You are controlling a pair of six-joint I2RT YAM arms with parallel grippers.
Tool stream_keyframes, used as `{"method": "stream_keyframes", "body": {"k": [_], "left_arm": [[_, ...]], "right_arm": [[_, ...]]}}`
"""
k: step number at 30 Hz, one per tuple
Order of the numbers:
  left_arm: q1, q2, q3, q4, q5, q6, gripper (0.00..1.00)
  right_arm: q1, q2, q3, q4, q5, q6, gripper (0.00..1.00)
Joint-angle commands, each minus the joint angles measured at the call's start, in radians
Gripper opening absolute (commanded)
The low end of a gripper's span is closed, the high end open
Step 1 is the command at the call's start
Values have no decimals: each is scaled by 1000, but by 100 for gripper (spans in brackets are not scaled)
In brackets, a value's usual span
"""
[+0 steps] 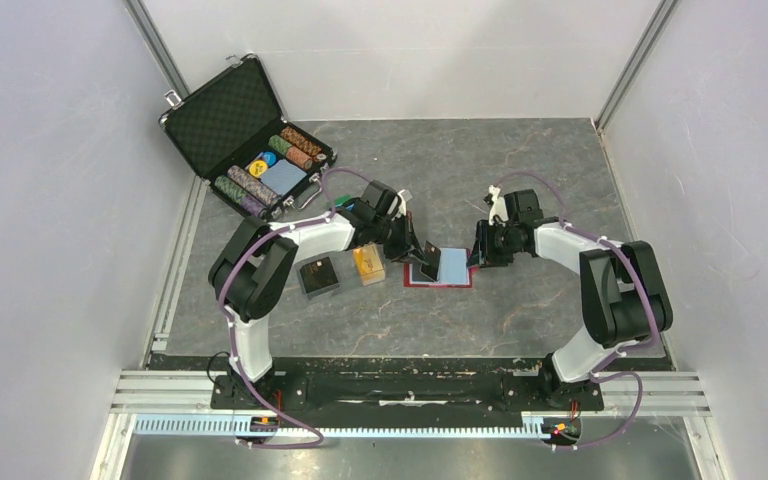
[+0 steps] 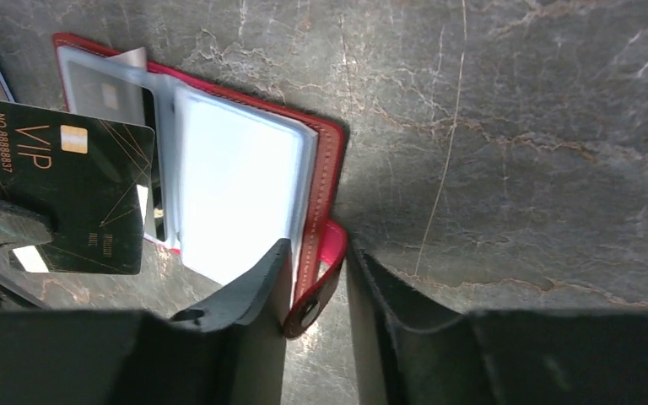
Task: Put the credit cards into the card holder
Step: Insert the credit card into the card holder.
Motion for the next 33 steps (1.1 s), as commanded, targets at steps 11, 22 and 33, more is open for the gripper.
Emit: {"method": "stream_keyframes", "body": {"k": [11,22,33], "left_arm": [[-3,-4,38,-43,-98,49,2],[-2,-5,30,-19,-87,58,2],[-13,37,18,27,-55,70,2]], "right_arm": [[25,-24,-31,-1,-22,9,6],[28,-40,-74,21,-39,27,1],[28,-38,-82,30,-49,26,0]]}}
